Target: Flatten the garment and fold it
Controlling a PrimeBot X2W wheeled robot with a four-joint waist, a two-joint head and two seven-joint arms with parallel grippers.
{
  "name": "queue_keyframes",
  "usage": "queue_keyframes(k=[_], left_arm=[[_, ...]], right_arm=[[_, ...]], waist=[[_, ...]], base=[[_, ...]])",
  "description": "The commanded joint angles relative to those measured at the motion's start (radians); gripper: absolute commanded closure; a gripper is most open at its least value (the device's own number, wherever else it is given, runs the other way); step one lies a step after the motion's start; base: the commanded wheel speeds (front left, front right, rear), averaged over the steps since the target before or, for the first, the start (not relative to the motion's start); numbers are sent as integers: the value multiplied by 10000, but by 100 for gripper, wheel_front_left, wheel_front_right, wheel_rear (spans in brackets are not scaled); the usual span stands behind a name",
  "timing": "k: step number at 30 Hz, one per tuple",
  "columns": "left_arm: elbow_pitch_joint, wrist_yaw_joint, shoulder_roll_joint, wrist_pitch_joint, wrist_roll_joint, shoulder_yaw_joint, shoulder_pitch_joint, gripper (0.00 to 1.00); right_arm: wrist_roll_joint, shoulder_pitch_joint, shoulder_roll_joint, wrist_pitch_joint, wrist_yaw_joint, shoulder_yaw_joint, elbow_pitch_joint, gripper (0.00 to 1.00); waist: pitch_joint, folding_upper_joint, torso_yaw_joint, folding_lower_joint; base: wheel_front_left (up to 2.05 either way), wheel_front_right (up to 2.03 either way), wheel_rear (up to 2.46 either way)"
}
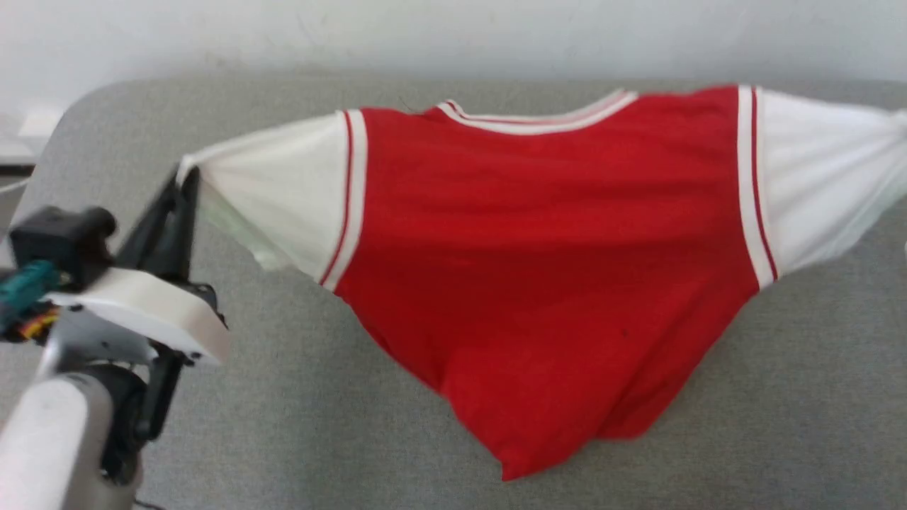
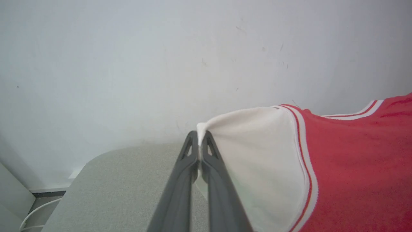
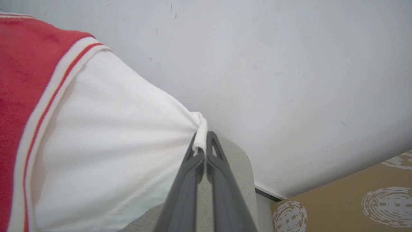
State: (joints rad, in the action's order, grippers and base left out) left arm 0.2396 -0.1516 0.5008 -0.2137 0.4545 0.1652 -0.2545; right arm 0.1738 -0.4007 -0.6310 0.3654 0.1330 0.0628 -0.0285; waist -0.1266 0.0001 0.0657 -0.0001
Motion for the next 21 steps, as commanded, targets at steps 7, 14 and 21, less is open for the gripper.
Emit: queue_keyframes(k=[7,14,21], left_arm=[[930,-144,465,498,-51,-843,-1003,100],[1704,-207,920,428,-14,-1458,-1766,100],[1677,-25,1423,-85,81,-1598,-2546,100]], right_arm=[[274,-1223,-558,-275,-23,-177,1097,100],[703,-2130,-423,-300,-23,-313,1439,100],[657,-2971,-701,-547,-23,103,1349,100]], waist=[[1285,-1,-563,1],[1524,-1,-777,1],[1105,-1,-966,1]], base=[[0,0,0],[0,0,0],[0,0,0]])
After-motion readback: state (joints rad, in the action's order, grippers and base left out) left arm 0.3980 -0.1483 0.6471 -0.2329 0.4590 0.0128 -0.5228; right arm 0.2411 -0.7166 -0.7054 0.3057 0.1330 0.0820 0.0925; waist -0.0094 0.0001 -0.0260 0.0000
